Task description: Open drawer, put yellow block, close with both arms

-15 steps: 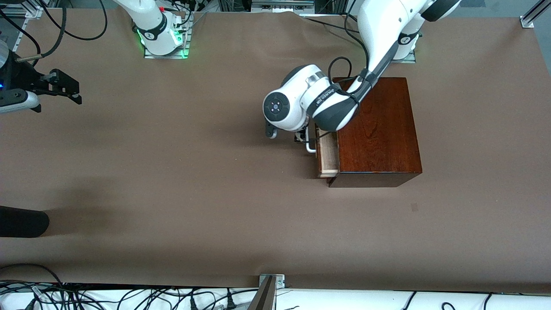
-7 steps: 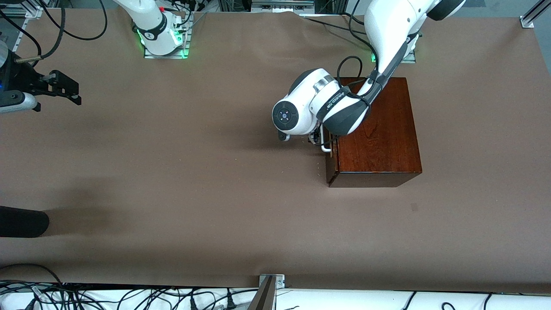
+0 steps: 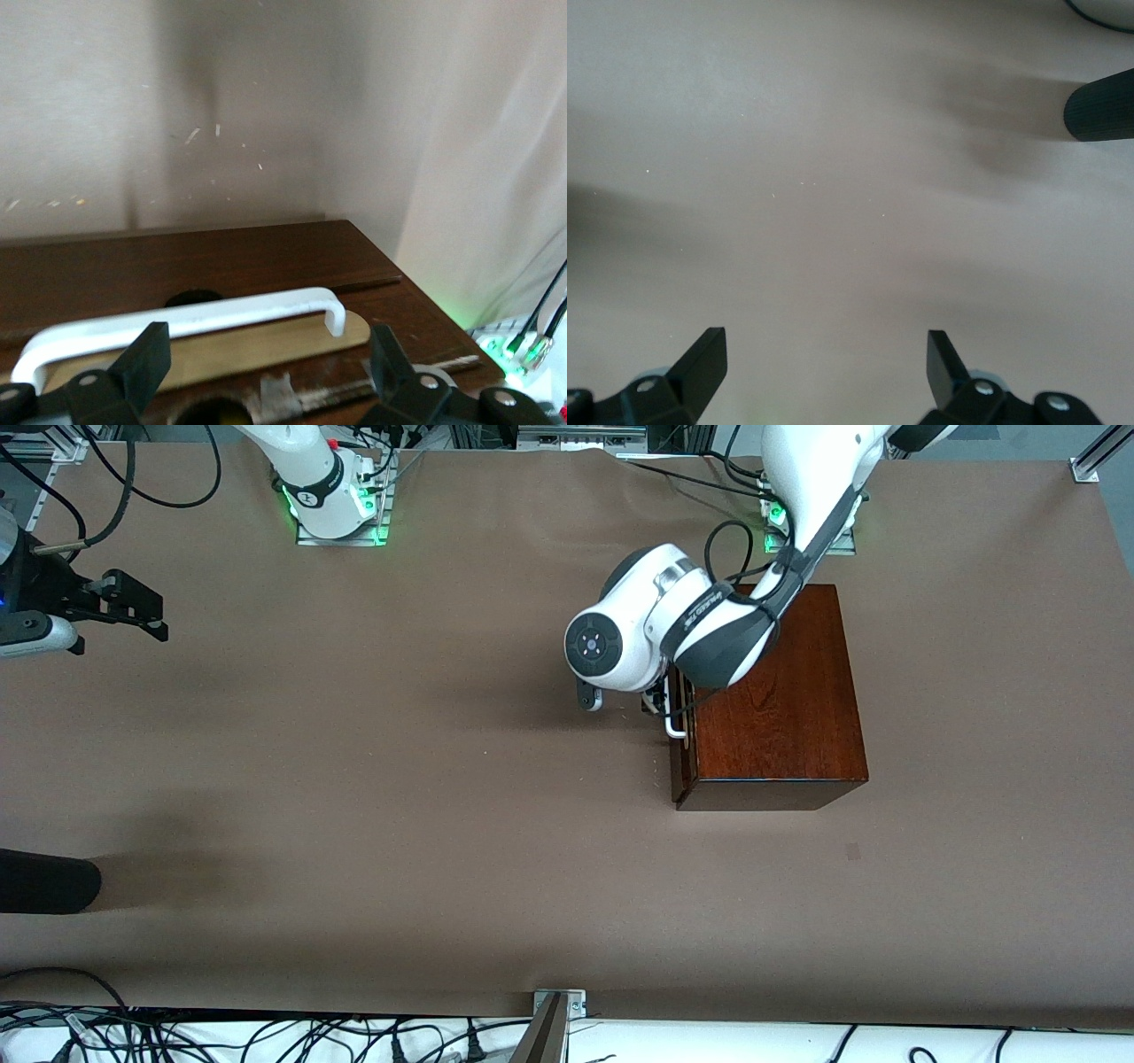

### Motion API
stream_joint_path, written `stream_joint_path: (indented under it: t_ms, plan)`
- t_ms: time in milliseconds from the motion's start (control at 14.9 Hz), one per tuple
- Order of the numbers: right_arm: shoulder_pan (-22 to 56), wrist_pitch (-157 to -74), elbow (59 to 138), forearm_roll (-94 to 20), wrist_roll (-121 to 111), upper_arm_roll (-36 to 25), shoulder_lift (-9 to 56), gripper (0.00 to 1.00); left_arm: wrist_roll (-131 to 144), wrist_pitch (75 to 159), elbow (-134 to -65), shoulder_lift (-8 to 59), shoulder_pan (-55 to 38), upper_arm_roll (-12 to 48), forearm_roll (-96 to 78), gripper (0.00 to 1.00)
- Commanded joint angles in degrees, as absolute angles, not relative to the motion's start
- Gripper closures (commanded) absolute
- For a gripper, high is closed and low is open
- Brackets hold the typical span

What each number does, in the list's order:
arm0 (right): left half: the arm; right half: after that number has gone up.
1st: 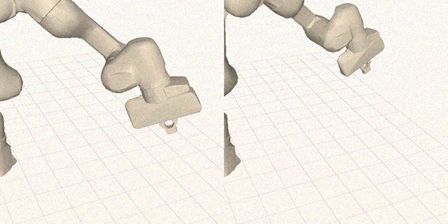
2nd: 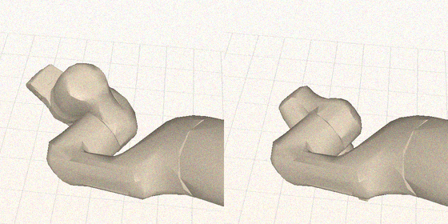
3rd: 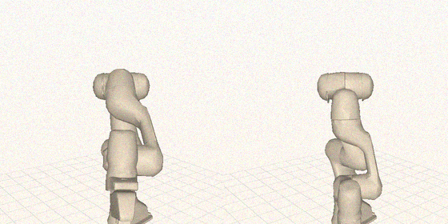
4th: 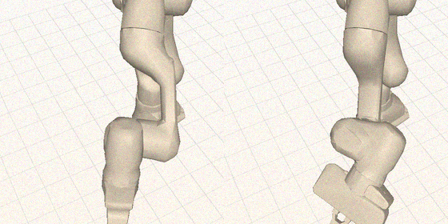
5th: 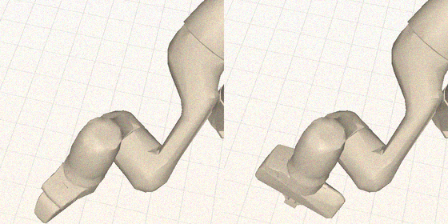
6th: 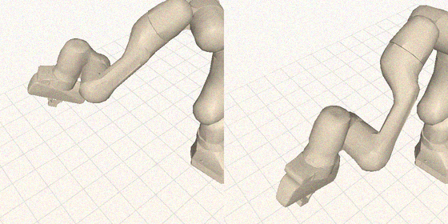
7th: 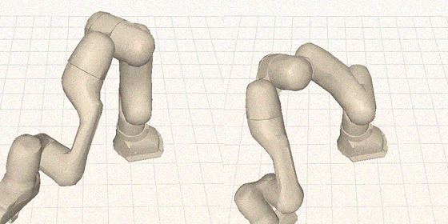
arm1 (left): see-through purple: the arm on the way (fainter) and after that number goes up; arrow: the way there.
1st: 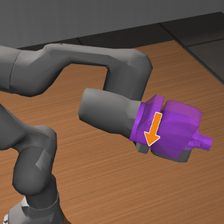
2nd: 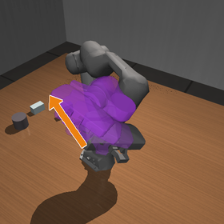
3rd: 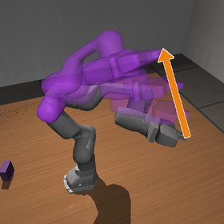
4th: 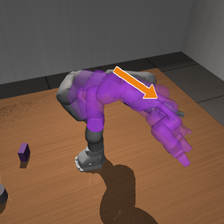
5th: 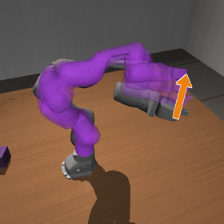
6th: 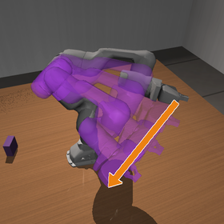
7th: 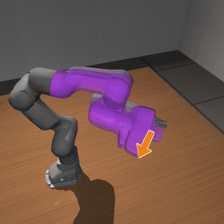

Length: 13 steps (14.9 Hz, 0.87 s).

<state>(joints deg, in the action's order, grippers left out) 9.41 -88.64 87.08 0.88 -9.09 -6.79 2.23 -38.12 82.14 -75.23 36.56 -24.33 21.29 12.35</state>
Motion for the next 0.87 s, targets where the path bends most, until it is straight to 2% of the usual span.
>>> stream_joint_path:
  t_ms: [0,201,335,401,535,803]
  plan:
    - [8.8,-88.2,86.5,0.6,-8.3,-6.3,2.1,0.0,-31.0,81.1,-77.6,28.1,-23.3,21.6,8.6,0.0]
    - [8.8,-88.2,86.5,0.6,-8.3,-6.3,2.2,0.0,-28.3,80.3,-77.6,21.2,-19.6,21.2,8.8,0.0]
    - [8.8,-88.2,86.5,0.6,-8.3,-6.3,2.2,0.0,-28.7,79.5,-77.3,18.8,-13.6,21.3,8.2,0.0]
    - [8.8,-88.2,86.5,0.6,-8.3,-6.3,2.2,0.0,-29.3,79.5,-77.7,16.6,-12.0,20.3,7.7,0.0]
    - [8.8,-88.3,86.5,0.7,-8.4,-6.3,2.2,0.0,-29.8,79.8,-78.2,14.3,-11.1,14.5,7.2,0.0]
    - [8.8,-88.2,86.5,0.7,-8.3,-6.3,2.2,0.0,-21.1,85.9,-87.4,5.2,-5.4,8.9,3.3,0.0]
